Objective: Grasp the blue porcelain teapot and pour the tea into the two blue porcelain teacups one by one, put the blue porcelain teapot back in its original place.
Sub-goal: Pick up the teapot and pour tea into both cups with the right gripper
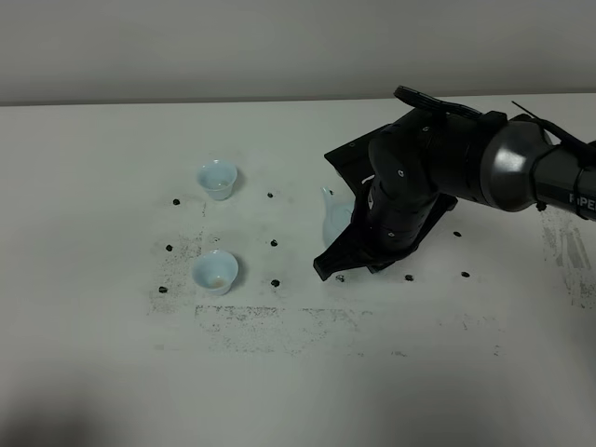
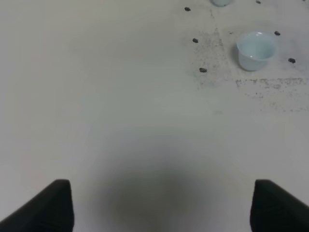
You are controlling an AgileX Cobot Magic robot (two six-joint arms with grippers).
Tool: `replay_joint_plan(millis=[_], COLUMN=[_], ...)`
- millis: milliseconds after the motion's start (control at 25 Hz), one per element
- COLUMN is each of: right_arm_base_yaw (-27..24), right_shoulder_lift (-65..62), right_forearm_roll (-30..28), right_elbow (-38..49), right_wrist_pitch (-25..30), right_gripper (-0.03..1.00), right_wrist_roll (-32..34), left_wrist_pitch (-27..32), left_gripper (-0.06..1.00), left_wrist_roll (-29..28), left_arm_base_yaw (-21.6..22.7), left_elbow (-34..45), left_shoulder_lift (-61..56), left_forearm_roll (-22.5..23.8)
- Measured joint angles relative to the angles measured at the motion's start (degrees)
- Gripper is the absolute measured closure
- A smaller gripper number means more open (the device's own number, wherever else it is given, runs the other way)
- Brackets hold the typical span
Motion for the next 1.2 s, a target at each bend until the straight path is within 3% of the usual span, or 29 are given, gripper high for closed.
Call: replay_joint_plan(millis=[360,720,960,1200], right_arm_base_yaw=[-0.99,-2.11,-2.17,-2.17], right_shoulder_lift=[1.38,10.65,17.88,23.13], right_forearm_roll=[-0.67,-2.11,-2.18,-2.52], right_elbow=[-8.29,-26.73,-39.84,-47.65], right_wrist_pitch=[1.17,11.88,16.22,19.3], right_gripper=[0.89,0.89,0.89,0.89], right_wrist_roll=[-15.15,-30.53,-37.21,-45.61], left_wrist_pitch=[0.0,0.0,0.0,0.0], left_gripper=[0.19,0.19,0.19,0.19], left_wrist_roll=[0.0,-0.05,-0.05,-0.05], left_arm_base_yaw=[0.0,0.0,0.0,0.0], left_elbow=[0.0,0.0,0.0,0.0], left_shoulder_lift=[0.0,0.0,0.0,0.0], left_forearm_roll=[0.0,0.0,0.0,0.0])
